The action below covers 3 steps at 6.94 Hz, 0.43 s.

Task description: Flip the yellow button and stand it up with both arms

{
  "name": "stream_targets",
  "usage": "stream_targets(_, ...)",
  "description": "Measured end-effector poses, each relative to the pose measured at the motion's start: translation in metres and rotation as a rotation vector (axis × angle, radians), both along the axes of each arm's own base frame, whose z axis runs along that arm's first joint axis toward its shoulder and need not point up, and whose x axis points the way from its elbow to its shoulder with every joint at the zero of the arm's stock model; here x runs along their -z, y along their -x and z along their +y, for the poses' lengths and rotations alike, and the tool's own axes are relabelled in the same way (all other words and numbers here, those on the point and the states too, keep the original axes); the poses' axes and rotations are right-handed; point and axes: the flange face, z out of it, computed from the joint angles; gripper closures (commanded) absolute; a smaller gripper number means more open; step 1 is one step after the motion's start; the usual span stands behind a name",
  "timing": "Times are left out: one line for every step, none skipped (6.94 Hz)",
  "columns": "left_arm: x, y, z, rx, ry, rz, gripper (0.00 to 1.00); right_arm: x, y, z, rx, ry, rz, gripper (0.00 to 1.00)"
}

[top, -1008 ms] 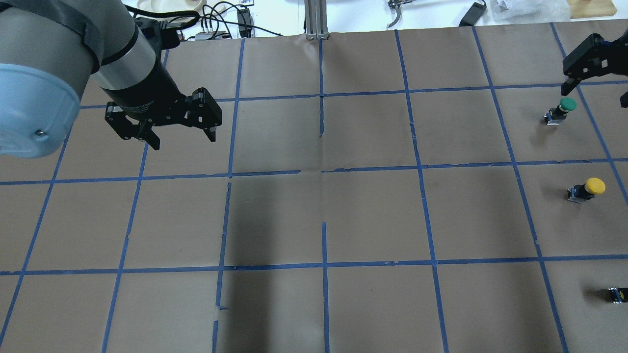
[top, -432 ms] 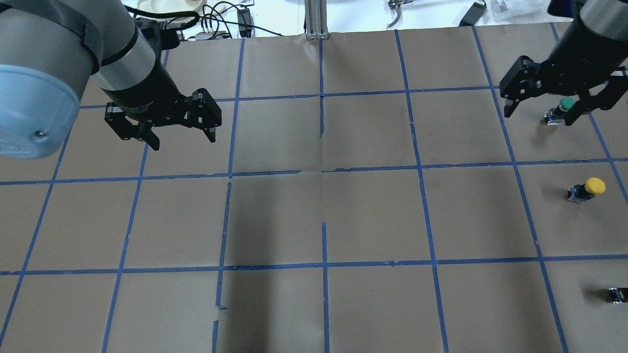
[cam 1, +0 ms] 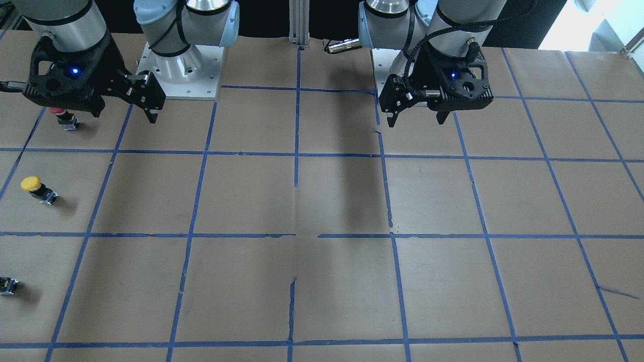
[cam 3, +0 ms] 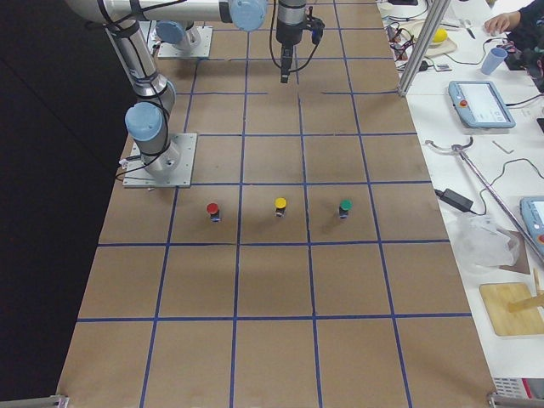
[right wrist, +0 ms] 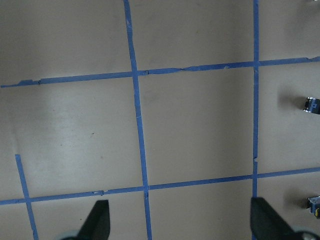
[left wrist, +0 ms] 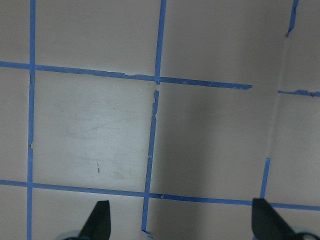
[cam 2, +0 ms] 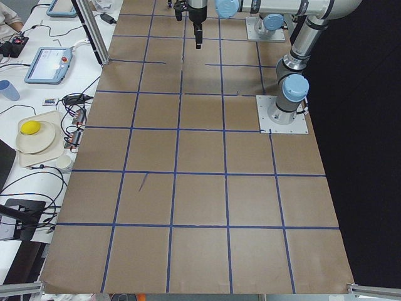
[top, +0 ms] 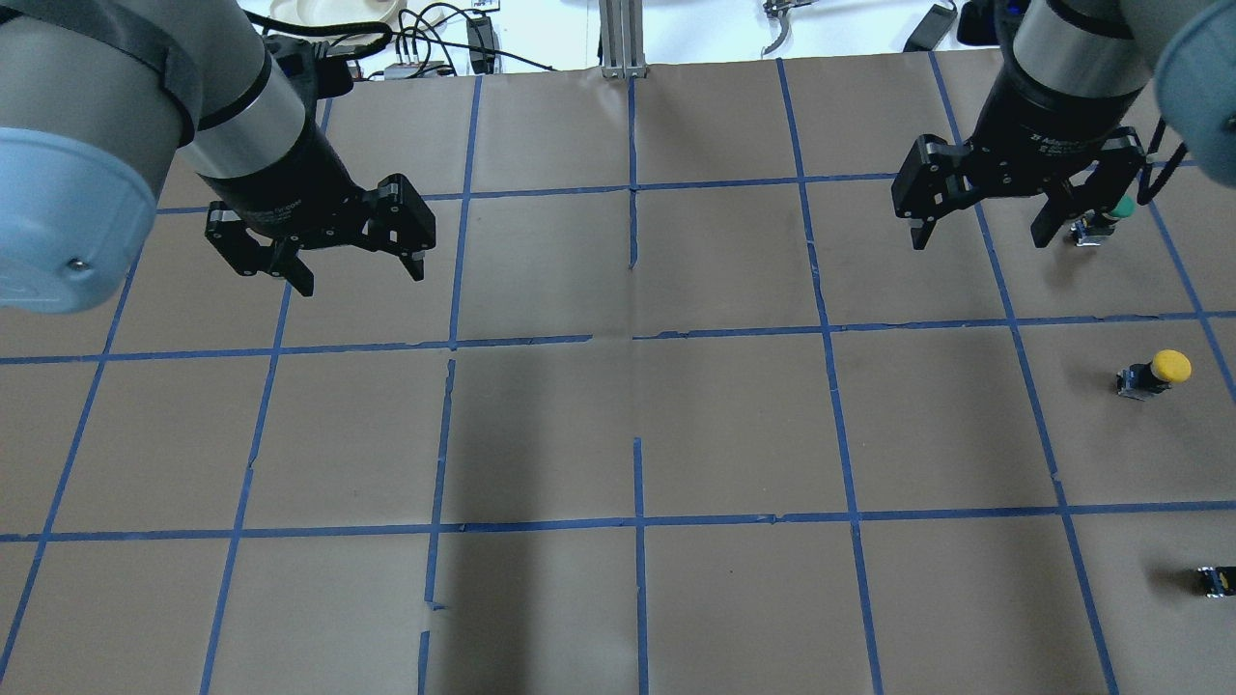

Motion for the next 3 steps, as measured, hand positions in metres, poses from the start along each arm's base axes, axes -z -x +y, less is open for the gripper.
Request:
stream_targets(0.0,0.0,0.0,0.0,0.0,0.0,0.0,-0.007,-0.004,0.01,-0.006,0.003,-0.007,0.0)
stream_targets(0.0,0.0,0.0,0.0,0.0,0.0,0.0,-0.013,-0.009,0.018,-0.011,0.012,-0.025,0.0)
stream_targets(0.0,0.0,0.0,0.0,0.0,0.0,0.0,-0.018,-0.013,0.023,-0.013,0.02,-0.049,0.0)
